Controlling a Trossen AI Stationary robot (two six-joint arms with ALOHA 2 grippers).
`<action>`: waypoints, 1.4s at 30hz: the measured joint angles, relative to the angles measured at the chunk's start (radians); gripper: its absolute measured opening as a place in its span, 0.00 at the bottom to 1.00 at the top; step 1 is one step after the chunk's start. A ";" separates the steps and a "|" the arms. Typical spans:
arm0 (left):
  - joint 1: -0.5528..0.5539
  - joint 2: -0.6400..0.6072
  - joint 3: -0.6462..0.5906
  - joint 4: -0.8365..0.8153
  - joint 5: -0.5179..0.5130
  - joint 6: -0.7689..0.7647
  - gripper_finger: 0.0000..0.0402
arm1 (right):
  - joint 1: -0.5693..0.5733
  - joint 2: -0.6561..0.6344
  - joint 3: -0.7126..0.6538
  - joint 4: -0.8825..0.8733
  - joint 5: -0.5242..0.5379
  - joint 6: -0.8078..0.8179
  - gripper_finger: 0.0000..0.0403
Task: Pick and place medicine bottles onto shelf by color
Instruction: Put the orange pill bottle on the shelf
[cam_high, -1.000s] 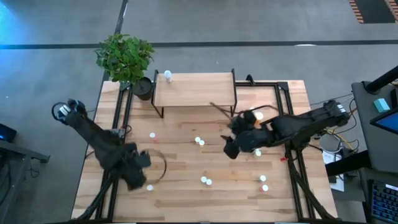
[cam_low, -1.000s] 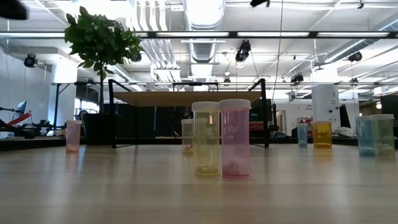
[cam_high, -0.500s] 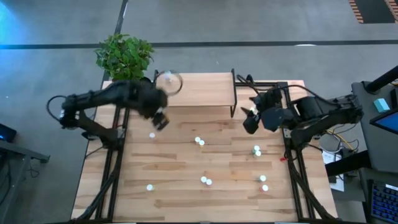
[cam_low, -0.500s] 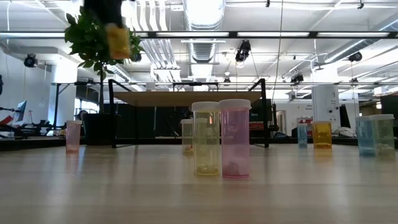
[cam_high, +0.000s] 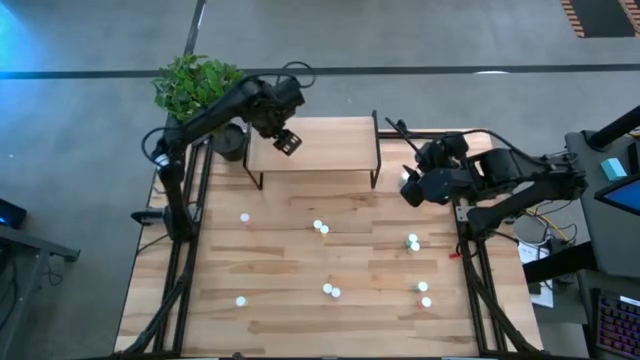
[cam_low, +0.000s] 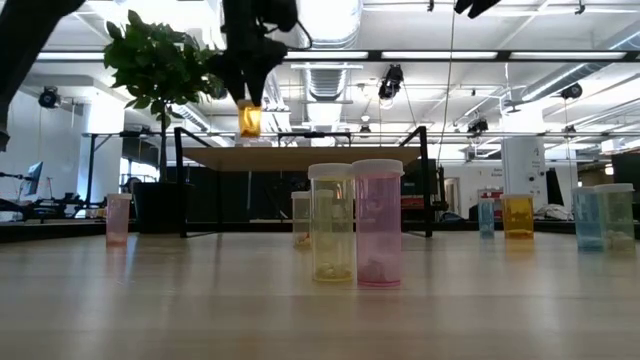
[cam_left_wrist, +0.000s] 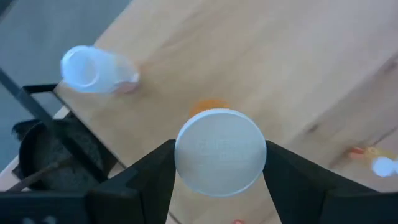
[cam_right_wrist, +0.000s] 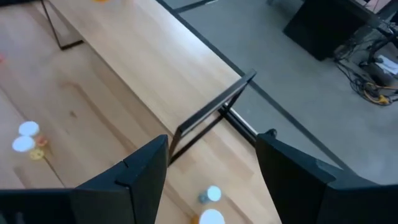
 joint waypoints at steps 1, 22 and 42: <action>0.012 0.004 0.003 -0.001 0.001 0.001 0.51 | 0.000 -0.002 0.000 -0.005 0.001 0.000 0.58; 0.133 0.008 -0.048 0.042 -0.006 0.046 0.51 | -0.016 -0.131 0.000 -0.011 0.094 -0.042 0.58; 0.132 -0.013 -0.127 0.079 -0.001 0.056 0.53 | -0.015 -0.136 0.000 -0.007 0.074 -0.041 0.58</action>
